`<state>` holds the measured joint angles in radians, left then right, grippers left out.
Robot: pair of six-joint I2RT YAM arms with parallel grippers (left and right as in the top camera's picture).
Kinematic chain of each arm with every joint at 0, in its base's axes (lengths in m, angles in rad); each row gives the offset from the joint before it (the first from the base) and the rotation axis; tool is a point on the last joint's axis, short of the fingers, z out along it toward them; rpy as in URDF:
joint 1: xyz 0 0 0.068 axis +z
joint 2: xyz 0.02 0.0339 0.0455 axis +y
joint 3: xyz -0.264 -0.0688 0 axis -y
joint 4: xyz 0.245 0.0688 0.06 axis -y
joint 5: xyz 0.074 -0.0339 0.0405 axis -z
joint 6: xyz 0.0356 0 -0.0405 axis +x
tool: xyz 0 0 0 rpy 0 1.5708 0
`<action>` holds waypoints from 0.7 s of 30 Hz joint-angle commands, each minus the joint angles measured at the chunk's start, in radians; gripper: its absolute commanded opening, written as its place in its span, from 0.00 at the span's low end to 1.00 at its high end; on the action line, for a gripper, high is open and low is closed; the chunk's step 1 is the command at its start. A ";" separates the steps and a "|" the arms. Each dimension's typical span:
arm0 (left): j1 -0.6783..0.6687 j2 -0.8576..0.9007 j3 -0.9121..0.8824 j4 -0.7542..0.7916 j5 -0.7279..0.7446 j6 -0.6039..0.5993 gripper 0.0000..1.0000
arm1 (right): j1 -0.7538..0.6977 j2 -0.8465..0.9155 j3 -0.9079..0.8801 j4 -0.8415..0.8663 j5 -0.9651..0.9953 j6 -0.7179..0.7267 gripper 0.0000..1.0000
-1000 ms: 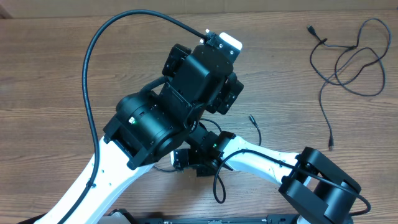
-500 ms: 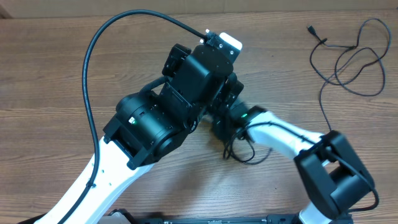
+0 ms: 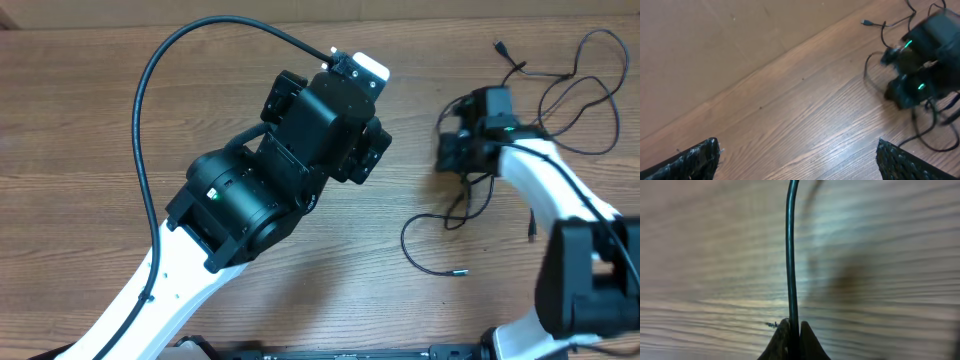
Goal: Untangle cables
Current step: 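Pull the right gripper with the cable rightward to the pile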
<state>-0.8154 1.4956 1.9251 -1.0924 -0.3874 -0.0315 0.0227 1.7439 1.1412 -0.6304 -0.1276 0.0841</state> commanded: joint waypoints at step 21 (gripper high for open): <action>0.005 0.003 0.015 0.003 -0.012 -0.021 1.00 | -0.651 -0.246 0.072 0.291 -0.060 0.342 0.04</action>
<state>-0.8154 1.4956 1.9251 -1.0924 -0.3874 -0.0315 -0.5755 1.5120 1.1950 -0.3767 -0.1791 0.4061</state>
